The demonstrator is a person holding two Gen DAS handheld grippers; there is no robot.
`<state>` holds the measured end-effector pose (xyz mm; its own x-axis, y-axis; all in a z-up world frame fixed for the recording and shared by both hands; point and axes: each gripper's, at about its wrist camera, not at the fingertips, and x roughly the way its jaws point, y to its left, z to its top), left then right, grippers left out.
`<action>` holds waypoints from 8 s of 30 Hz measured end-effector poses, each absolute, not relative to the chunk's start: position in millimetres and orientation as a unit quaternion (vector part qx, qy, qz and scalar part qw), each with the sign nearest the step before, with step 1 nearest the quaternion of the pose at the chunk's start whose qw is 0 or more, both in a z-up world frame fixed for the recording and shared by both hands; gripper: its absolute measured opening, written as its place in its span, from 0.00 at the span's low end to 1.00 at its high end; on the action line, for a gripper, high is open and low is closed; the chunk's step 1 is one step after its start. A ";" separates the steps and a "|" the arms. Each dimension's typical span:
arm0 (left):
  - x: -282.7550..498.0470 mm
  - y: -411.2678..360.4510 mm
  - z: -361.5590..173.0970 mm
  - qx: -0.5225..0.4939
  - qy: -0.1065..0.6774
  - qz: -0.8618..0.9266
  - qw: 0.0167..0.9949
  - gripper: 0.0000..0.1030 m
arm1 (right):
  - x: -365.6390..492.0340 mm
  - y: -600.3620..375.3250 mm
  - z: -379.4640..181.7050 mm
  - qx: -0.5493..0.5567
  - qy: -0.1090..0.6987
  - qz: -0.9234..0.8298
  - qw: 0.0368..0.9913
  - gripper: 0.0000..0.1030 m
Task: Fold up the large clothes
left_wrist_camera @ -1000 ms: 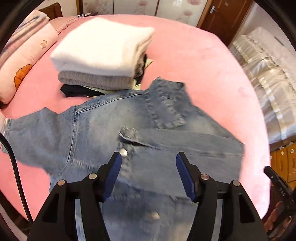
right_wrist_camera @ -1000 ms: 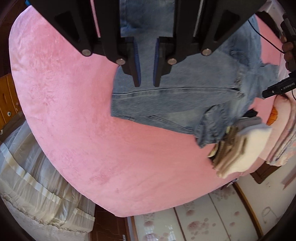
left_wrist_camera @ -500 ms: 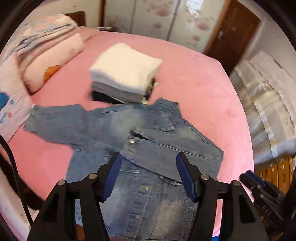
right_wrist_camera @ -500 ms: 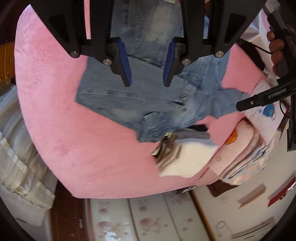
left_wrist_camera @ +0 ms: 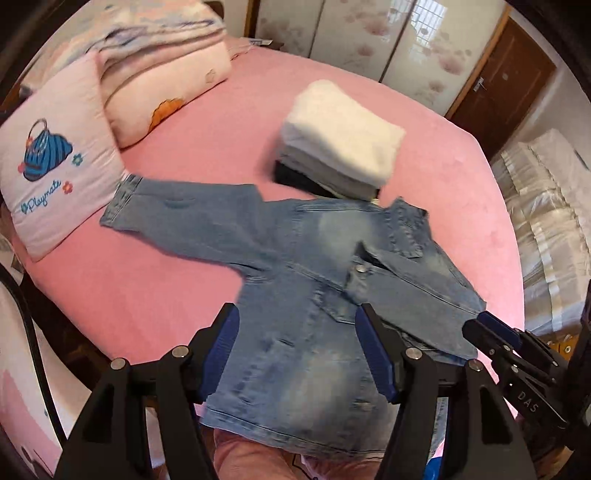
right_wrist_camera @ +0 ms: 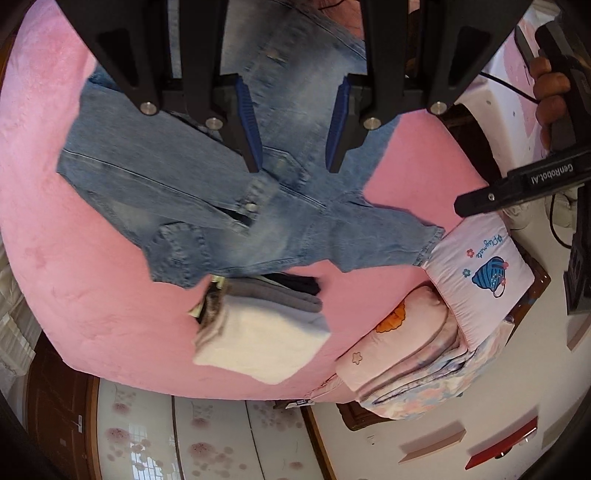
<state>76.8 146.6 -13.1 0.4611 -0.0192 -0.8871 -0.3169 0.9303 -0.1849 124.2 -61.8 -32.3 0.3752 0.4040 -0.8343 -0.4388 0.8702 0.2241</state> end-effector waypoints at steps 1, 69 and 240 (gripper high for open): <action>77.6 168.8 -15.6 -0.166 0.512 0.088 0.838 0.64 | 126.5 -43.4 -36.8 -0.019 0.502 0.255 0.826 0.35; 262.3 33.0 -179.6 -0.105 0.472 -0.176 0.857 0.03 | 215.6 -114.2 -225.3 0.069 0.545 0.000 0.836 0.35; 139.4 89.5 -27.8 -0.127 0.536 0.001 0.834 0.62 | 139.6 -276.4 -44.6 0.026 0.450 0.032 0.892 0.52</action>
